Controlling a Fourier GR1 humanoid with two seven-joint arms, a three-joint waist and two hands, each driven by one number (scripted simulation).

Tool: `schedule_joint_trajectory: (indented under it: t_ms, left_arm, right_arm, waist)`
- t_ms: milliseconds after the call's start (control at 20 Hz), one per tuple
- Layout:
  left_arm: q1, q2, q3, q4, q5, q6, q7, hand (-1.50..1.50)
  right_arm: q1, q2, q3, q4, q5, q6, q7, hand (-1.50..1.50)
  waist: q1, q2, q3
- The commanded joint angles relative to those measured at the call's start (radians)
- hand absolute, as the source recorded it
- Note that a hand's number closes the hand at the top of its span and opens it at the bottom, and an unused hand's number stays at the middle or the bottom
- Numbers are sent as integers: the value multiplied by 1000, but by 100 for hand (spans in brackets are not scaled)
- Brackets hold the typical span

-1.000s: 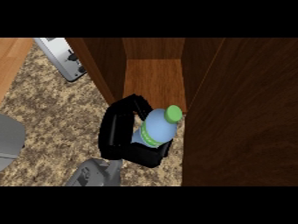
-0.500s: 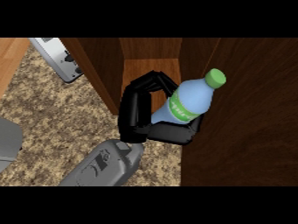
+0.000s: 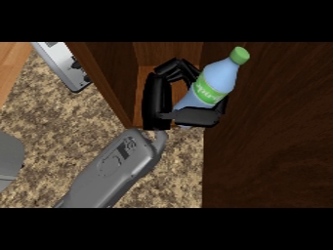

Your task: Pick up the bottled water, place it into the cabinet and close the cabinet

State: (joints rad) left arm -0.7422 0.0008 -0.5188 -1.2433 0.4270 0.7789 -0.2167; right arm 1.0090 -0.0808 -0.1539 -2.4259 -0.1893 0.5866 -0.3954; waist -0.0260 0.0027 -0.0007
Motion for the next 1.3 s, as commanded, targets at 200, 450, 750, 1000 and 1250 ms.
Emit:
schedule_joint_trajectory:
  t_ms: [200, 450, 750, 1000, 1250]
  left_arm:
    - [-90, -1, 68, 230, 39, -57, -81, 150]
    - [-145, -1, 118, 359, 51, -90, -101, 150]
    - [-176, -1, 178, 490, 132, -124, -202, 150]
    - [-206, -1, 169, 592, 140, -137, -278, 150]
    - [-354, 0, 170, 805, 50, -92, -265, 150]
  right_arm:
    - [20, -33, -66, -99, -183, 25, 62, -150]
    - [-5, -21, -54, -98, -187, -2, 103, -150]
    - [-40, -28, -61, -67, -175, 15, 91, -150]
    - [-32, -7, -13, -95, -159, 16, 112, -150]
    - [-40, -18, -30, -64, -154, 30, 74, -150]
  waist:
    - [-7, 5, 0]
    - [-2, 6, 0]
    - [-7, 8, 0]
    - [-13, 8, -1]
    - [-33, 13, 0]
